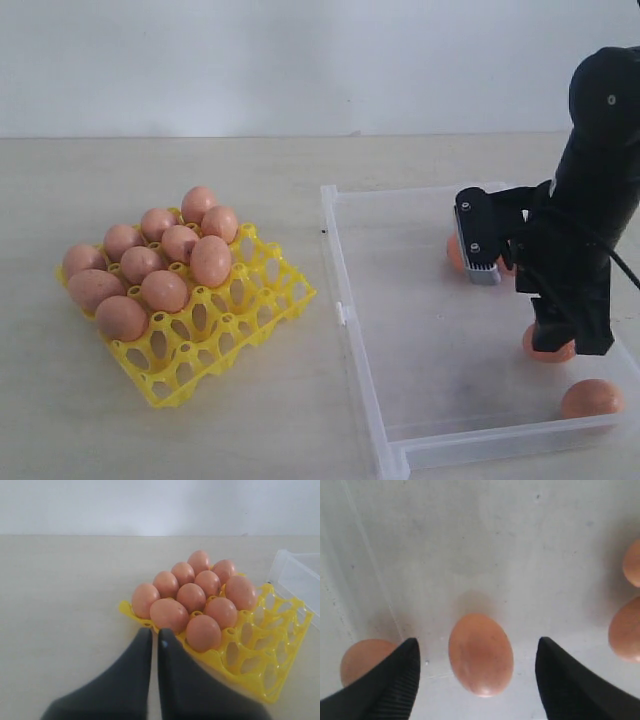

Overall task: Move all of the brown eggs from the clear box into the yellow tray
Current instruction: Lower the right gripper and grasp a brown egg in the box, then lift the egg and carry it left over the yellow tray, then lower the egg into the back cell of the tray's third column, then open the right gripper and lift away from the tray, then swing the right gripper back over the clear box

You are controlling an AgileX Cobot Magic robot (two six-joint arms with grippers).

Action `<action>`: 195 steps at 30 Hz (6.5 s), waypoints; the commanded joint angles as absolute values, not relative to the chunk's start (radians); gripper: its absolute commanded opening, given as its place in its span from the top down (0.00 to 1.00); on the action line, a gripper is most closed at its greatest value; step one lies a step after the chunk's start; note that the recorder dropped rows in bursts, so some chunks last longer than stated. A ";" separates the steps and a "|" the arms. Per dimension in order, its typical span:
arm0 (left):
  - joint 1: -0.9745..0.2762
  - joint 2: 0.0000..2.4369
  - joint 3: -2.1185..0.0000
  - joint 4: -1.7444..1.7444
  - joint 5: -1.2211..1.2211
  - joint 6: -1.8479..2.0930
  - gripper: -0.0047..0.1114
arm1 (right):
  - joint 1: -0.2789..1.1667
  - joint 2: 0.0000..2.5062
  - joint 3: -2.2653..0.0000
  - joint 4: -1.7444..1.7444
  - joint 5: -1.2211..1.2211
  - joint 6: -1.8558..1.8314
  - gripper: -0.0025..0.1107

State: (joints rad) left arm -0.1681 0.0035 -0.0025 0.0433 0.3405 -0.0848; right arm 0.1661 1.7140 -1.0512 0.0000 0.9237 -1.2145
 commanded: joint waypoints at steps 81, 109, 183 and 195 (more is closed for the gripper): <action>-0.173 0.000 0.000 0.041 0.337 -0.086 0.92 | 0.674 1.893 -1.219 1.076 -0.721 -0.256 0.98; -0.173 0.000 0.000 0.041 0.337 -0.086 0.92 | 0.518 2.106 -1.219 -0.454 -0.526 0.833 0.98; -0.173 0.000 0.000 0.041 0.337 -0.086 0.92 | 0.513 1.467 -1.098 -1.744 -0.429 1.458 0.98; -0.173 0.000 0.000 0.041 0.337 -0.086 0.92 | -0.012 1.815 -1.609 0.050 1.221 -0.210 0.98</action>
State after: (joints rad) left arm -0.1681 0.0035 -0.0025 0.0433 0.3405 -0.0848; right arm 0.0913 1.7275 -1.4810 -0.3397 1.0983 0.0336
